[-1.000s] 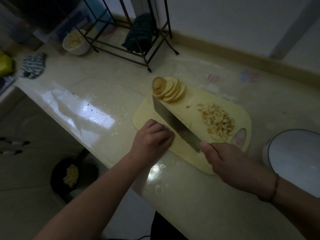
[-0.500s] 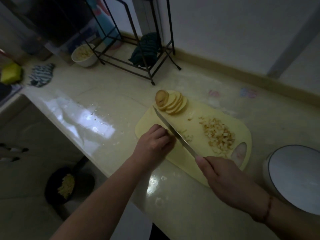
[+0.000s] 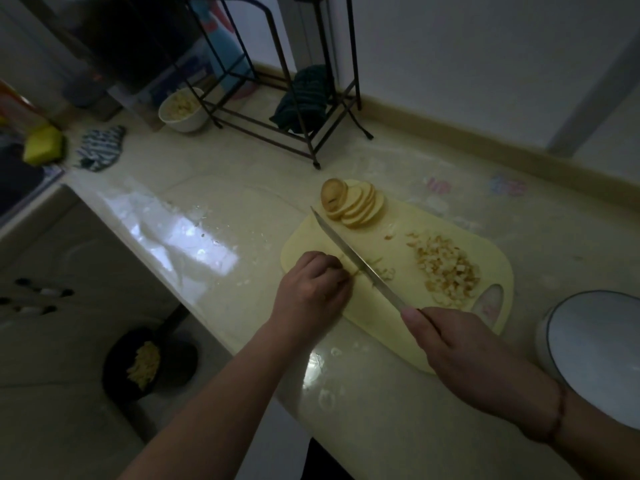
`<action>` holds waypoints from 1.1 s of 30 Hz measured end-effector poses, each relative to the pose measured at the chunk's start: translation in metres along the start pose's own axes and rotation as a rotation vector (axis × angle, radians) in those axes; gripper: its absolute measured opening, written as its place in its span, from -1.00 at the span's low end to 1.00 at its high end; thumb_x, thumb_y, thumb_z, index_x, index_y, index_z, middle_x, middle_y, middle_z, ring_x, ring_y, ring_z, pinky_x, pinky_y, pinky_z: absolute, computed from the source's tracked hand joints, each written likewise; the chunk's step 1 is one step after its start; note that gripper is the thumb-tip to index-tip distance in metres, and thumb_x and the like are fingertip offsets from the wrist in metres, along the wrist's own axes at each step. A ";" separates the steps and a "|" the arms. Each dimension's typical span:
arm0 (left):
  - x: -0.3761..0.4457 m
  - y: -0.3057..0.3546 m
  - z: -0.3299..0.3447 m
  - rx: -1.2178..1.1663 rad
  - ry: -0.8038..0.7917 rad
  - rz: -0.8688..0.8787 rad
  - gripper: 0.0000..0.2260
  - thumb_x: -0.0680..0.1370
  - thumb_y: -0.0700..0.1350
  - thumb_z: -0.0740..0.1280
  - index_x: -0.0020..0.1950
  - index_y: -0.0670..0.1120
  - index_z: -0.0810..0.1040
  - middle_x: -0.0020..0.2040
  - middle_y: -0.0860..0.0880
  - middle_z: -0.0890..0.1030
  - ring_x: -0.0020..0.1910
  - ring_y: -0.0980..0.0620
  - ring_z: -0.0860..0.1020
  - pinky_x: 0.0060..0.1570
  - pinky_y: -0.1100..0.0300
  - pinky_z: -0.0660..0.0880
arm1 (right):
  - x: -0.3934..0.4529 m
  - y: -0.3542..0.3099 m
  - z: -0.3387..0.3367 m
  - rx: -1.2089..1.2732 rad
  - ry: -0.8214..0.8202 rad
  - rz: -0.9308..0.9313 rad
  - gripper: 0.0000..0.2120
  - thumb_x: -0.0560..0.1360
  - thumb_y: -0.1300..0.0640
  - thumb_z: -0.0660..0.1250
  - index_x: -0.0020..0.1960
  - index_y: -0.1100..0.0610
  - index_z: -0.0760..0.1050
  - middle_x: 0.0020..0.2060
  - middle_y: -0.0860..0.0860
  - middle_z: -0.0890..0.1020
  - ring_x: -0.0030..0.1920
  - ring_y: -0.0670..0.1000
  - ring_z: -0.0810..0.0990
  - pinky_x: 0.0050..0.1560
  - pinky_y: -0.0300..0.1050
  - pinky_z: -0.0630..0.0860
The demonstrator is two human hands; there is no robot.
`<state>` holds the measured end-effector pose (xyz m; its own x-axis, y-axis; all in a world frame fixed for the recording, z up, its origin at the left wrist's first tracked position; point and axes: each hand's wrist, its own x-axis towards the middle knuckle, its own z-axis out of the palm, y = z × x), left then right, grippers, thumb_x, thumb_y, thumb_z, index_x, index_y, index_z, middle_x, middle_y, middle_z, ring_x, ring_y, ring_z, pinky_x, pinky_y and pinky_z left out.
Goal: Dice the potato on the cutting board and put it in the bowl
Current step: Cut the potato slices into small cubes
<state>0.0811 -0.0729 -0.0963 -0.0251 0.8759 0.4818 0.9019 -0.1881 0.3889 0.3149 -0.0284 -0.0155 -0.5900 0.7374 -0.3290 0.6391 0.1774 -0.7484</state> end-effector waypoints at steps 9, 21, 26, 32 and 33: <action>0.009 0.010 -0.008 0.104 0.004 0.007 -0.92 0.47 -0.10 0.45 -0.19 -0.09 0.69 -0.13 0.00 0.68 -0.17 -0.09 0.62 -0.38 0.09 0.53 | 0.001 0.003 0.001 -0.013 -0.033 0.006 -0.47 0.49 -0.29 -0.04 -0.36 0.11 0.34 -0.47 0.03 0.43 -0.41 -0.08 0.41 -0.27 -0.15 0.34; 0.008 0.004 -0.006 0.053 -0.054 0.053 -0.97 0.45 -0.22 0.46 -0.17 -0.18 0.69 -0.17 -0.08 0.65 -0.20 -0.11 0.58 -0.31 0.11 0.52 | -0.003 0.002 0.006 -0.026 -0.019 -0.028 -0.45 0.45 -0.34 -0.08 -0.36 0.07 0.35 -0.45 0.03 0.47 -0.37 -0.06 0.44 -0.23 -0.14 0.34; 0.008 0.000 -0.005 0.023 -0.073 0.057 -0.94 0.49 -0.22 0.44 -0.13 -0.20 0.70 -0.18 -0.09 0.64 -0.19 -0.11 0.58 -0.29 0.08 0.54 | -0.007 0.010 0.002 -0.044 -0.051 -0.024 -0.43 0.44 -0.36 -0.10 -0.35 0.08 0.35 -0.45 0.02 0.45 -0.35 -0.05 0.45 -0.24 -0.12 0.34; 0.008 0.000 -0.005 -0.039 -0.049 0.025 -0.89 0.50 -0.20 0.41 -0.14 -0.20 0.71 -0.19 -0.10 0.64 -0.19 -0.13 0.61 -0.26 0.05 0.55 | 0.003 -0.003 0.011 -0.072 -0.056 0.004 -0.49 0.53 -0.27 -0.06 -0.33 0.07 0.37 -0.42 -0.02 0.47 -0.36 -0.08 0.43 -0.25 -0.13 0.29; 0.009 -0.001 -0.004 -0.051 -0.046 0.017 -0.89 0.50 -0.19 0.41 -0.14 -0.21 0.72 -0.20 -0.10 0.64 -0.20 -0.13 0.61 -0.26 0.05 0.55 | 0.007 -0.005 0.013 -0.080 -0.055 -0.004 -0.50 0.56 -0.25 -0.04 -0.34 0.06 0.35 -0.43 -0.03 0.46 -0.37 -0.08 0.42 -0.27 -0.14 0.27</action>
<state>0.0780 -0.0667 -0.0890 0.0105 0.8917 0.4525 0.8788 -0.2241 0.4213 0.3013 -0.0325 -0.0217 -0.6175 0.7002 -0.3584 0.6726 0.2337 -0.7021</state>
